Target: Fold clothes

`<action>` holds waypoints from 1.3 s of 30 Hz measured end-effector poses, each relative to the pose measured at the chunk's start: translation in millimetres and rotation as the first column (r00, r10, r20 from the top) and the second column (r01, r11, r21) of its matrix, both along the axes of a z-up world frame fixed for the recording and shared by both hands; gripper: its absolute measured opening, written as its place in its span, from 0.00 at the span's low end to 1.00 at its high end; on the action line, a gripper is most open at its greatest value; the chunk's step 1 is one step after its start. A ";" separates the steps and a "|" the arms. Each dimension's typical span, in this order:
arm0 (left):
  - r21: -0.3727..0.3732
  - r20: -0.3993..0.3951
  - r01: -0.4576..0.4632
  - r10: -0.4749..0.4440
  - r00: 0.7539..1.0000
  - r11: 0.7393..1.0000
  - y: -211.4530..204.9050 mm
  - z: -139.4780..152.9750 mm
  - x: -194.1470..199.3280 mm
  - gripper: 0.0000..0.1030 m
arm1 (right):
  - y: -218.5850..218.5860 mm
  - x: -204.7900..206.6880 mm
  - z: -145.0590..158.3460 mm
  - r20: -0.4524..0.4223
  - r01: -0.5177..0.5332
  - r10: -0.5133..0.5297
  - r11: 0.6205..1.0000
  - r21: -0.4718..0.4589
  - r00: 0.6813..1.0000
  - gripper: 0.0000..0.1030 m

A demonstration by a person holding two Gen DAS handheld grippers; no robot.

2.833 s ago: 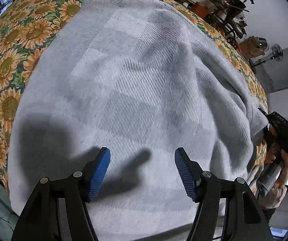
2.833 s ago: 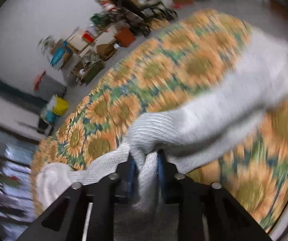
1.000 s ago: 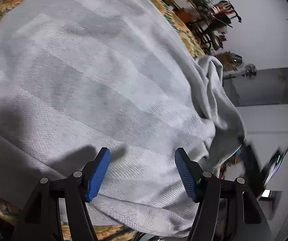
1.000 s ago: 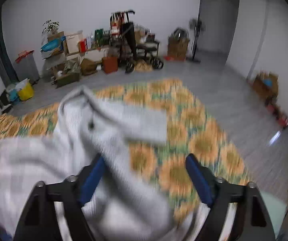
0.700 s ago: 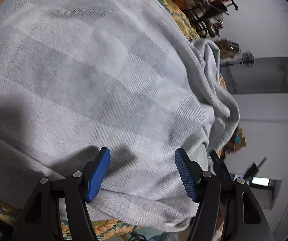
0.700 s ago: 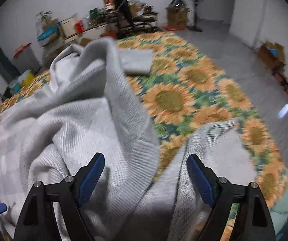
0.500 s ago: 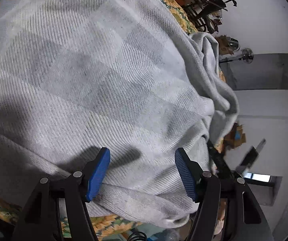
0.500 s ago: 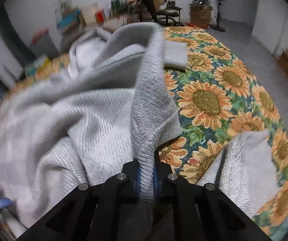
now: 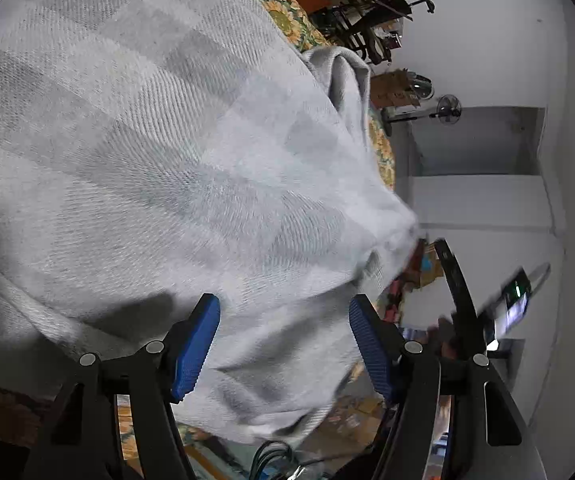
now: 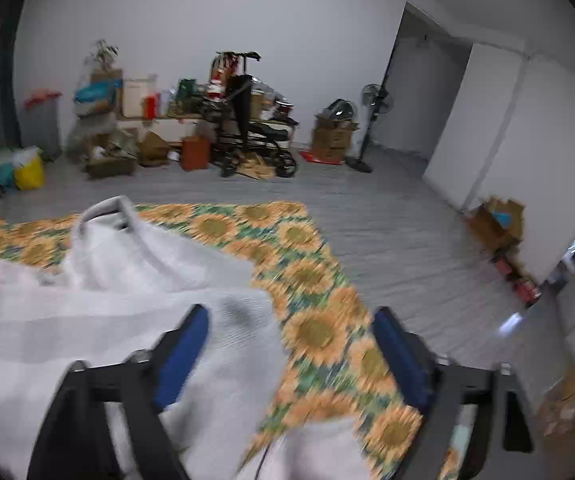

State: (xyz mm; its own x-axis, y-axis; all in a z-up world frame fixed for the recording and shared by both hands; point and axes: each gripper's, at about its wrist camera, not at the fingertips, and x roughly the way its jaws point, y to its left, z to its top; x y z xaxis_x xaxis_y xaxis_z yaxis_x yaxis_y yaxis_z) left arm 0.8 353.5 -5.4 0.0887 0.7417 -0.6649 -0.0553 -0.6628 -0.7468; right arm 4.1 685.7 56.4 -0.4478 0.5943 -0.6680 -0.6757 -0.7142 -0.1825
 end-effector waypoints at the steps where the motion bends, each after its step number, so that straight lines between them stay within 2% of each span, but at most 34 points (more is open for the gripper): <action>1: -0.011 -0.001 0.001 -0.001 1.000 1.000 -2.4 -1.7 -0.7 0.66 | -3.9 9.1 -5.2 -0.012 -0.015 0.014 0.999 -0.046 1.000 0.87; 5: -0.025 0.027 -0.001 0.002 1.000 1.000 -8.1 -13.3 -3.0 0.66 | -8.6 39.9 -50.3 -0.020 -0.063 0.060 0.959 -0.275 0.998 0.79; 9: -0.038 0.019 -0.002 0.003 1.000 0.999 -22.6 -12.4 2.5 0.66 | -5.9 35.4 -97.1 0.025 -0.067 0.085 0.911 -0.406 0.996 0.55; 10: -0.042 0.017 -0.003 0.003 1.000 0.999 -26.3 -12.2 3.8 0.66 | -6.0 34.0 -103.2 0.025 -0.067 0.086 0.903 -0.424 0.996 0.55; 12: -0.049 0.013 -0.003 0.004 1.000 0.999 -33.5 -11.8 6.5 0.66 | -14.1 28.6 -99.8 0.032 -0.088 0.110 0.915 -0.395 0.993 0.54; 14: -0.055 0.009 -0.007 0.008 1.000 0.998 -41.0 -11.4 8.8 0.66 | -25.7 26.2 -100.6 0.062 -0.124 0.161 0.911 -0.393 0.985 0.48; 16: -0.053 0.009 -0.029 0.030 1.000 0.998 -48.8 -11.3 6.9 0.66 | -36.3 26.1 -103.4 0.115 -0.141 0.200 0.912 -0.385 0.973 0.28; 18: -0.050 0.013 -0.038 0.039 0.999 0.998 -53.5 -10.8 7.2 0.66 | -38.2 29.8 -103.7 0.158 -0.122 0.190 0.924 -0.362 0.969 0.16; 20: -0.053 0.010 -0.041 0.042 0.999 0.998 -53.7 -8.1 8.6 0.66 | -28.4 31.2 -96.0 0.177 -0.086 0.154 0.936 -0.342 0.972 0.12; 21: -0.054 0.001 -0.045 0.045 0.999 0.998 -55.6 -6.2 9.7 0.66 | -21.1 33.6 -86.2 0.183 -0.056 0.114 0.954 -0.294 0.976 0.12; 23: -0.054 -0.020 -0.057 0.056 0.998 0.997 -60.9 -3.7 11.7 0.66 | -9.6 42.4 -48.1 0.150 0.015 -0.004 0.997 -0.073 0.989 0.09; 25: -0.057 -0.043 -0.084 0.082 0.996 0.995 -69.9 0.8 13.8 0.66 | 0.9 52.3 -10.9 0.029 0.059 -0.059 0.998 0.016 0.998 0.11; 26: -0.054 -0.041 -0.092 0.090 0.995 0.994 -75.3 2.1 13.9 0.66 | 2.0 56.7 1.4 -0.025 0.078 -0.077 0.996 0.035 0.997 0.06; 27: -0.050 -0.040 -0.100 0.098 0.994 0.994 -80.7 3.4 14.1 0.66 | -2.1 58.7 9.6 -0.028 0.115 -0.112 0.986 0.124 0.993 0.09; 28: -0.050 -0.038 -0.108 0.107 0.994 0.993 -85.5 4.2 14.5 0.66 | -6.6 61.5 16.4 -0.034 0.149 -0.146 0.968 0.202 0.989 0.26; 29: -0.058 -0.035 -0.116 0.114 0.993 0.992 -88.3 3.6 15.6 0.66 | -11.5 66.5 19.0 -0.043 0.175 -0.170 0.956 0.235 0.985 0.44; 30: -0.063 -0.032 -0.115 0.113 0.993 0.991 -91.1 2.8 16.7 0.66 | -14.9 72.9 18.5 -0.048 0.173 -0.167 0.964 0.202 0.985 0.72; 32: -0.067 -0.027 -0.109 0.108 0.994 0.992 -94.9 0.2 19.7 0.66 | -21.1 85.9 4.9 -0.023 0.119 -0.118 0.993 0.015 0.993 0.75; 33: -0.072 -0.025 -0.109 0.107 0.994 0.991 -96.3 -1.4 21.3 0.66 | -25.2 93.2 -8.0 -0.012 0.100 -0.101 0.992 -0.082 0.995 0.75; 36: -0.092 -0.020 -0.083 0.082 0.996 0.992 -97.4 -7.1 26.9 0.66 | -40.3 118.1 -56.3 0.018 0.105 -0.105 0.948 -0.301 0.994 0.78; 39: -0.104 -0.024 -0.022 0.020 1.000 0.994 -94.7 -9.8 38.2 0.66 | -49.3 133.9 -99.9 0.059 0.147 -0.135 0.903 -0.403 0.989 0.78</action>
